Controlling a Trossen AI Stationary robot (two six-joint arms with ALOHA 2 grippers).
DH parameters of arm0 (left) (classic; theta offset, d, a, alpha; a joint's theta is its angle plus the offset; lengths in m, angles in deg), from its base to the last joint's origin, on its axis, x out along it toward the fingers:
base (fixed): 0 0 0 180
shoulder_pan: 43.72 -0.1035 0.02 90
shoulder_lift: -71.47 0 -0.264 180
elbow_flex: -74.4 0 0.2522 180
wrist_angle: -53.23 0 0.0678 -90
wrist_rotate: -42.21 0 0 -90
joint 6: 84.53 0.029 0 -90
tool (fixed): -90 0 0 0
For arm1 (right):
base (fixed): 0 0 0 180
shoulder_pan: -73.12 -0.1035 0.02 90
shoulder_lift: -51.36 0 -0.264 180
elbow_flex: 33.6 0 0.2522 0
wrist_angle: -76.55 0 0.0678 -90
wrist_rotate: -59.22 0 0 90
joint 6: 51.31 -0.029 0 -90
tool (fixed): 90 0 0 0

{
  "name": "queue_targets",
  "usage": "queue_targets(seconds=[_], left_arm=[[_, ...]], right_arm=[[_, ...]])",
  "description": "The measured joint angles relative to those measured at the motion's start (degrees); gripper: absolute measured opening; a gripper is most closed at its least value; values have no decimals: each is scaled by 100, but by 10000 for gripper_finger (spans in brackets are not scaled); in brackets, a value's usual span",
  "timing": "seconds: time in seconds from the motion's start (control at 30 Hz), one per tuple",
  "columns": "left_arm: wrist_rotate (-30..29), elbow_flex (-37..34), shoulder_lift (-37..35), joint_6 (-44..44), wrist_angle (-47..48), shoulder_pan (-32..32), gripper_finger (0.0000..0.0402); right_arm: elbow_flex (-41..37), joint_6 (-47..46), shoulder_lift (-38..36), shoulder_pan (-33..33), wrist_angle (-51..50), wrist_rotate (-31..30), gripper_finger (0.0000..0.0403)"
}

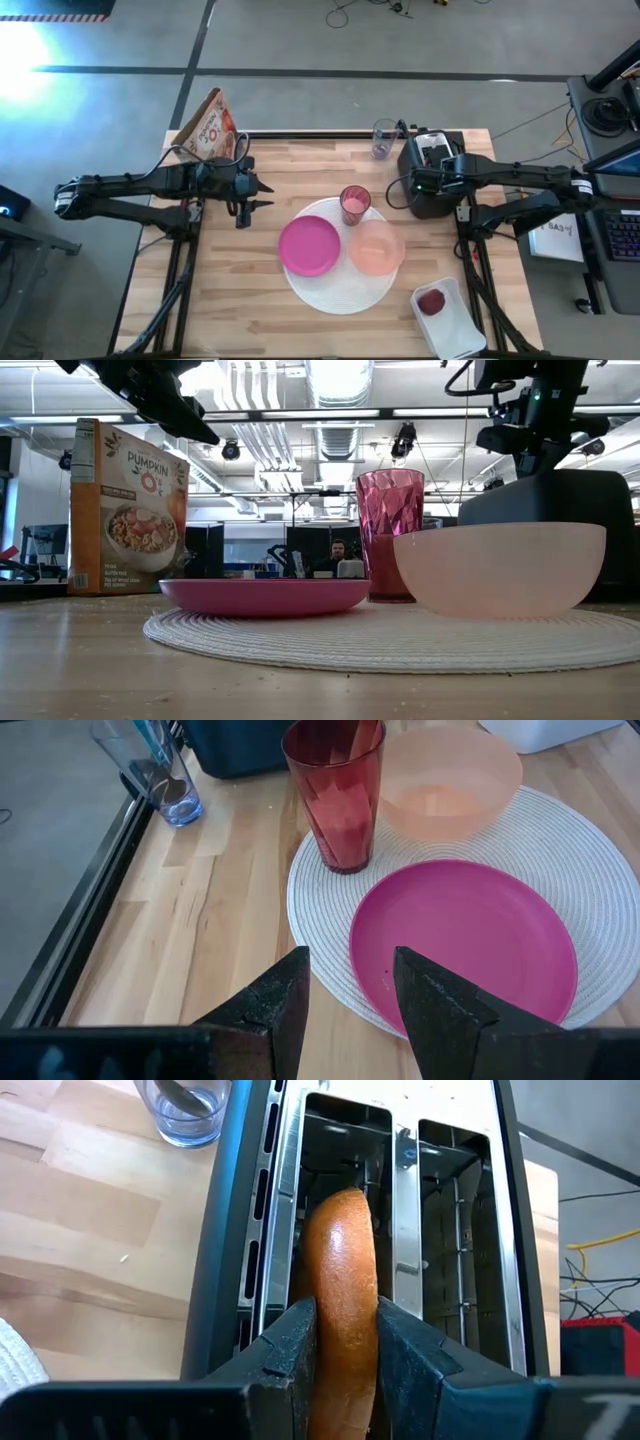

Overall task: Arrange a breakfast setting
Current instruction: Put the toasted bread on the pink plate

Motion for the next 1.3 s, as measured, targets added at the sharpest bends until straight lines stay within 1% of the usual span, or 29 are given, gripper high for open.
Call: queue_targets(seconds=[0.23,0.37,0.57,1.03,1.3], left_arm=[[0,0,0,0,0,2,130],[0,0,0,-2,0,0,130],[2,0,0,-2,0,0,130],[0,-1,0,-45,0,0,130],[0,-2,0,-47,-3,2,130]], right_arm=[[-9,58,-2,7,16,34,52],[-11,79,-2,7,19,46,41],[-14,153,-85,4,21,80,39],[-19,150,-560,0,1,83,38],[262,302,-565,0,-29,-158,38]])
